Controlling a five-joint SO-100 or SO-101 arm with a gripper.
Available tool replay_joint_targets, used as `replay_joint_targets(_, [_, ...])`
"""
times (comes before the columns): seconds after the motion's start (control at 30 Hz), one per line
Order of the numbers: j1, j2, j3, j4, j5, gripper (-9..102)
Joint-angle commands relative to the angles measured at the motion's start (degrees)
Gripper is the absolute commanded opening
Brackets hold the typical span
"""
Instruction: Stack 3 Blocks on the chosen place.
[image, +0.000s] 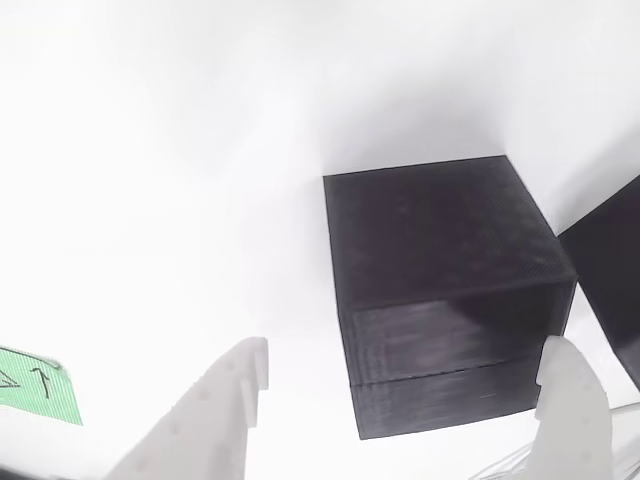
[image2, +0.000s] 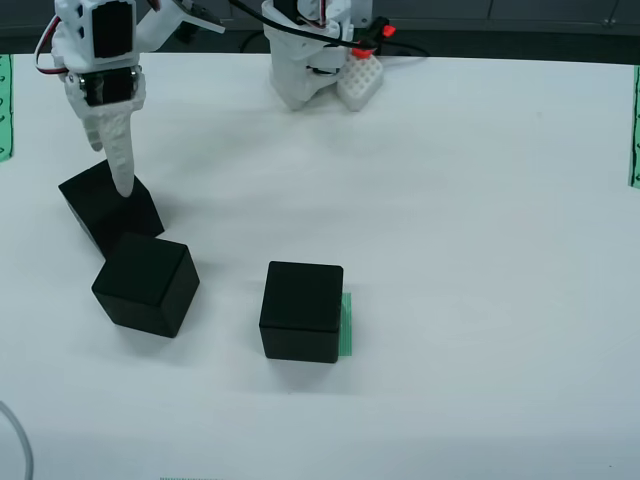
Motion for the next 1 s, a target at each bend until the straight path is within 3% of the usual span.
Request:
replay_joint_targets(0.0, [0.3,-0.4,-2.9,-0.6,-0.4,33])
replay_joint_targets(0.43, [-0.8,-7.7,-6.2,-2.4,-0.4,33])
replay_joint_targets(0.97, [1.1,-6.5,-11.8,2.7,-0.4,33])
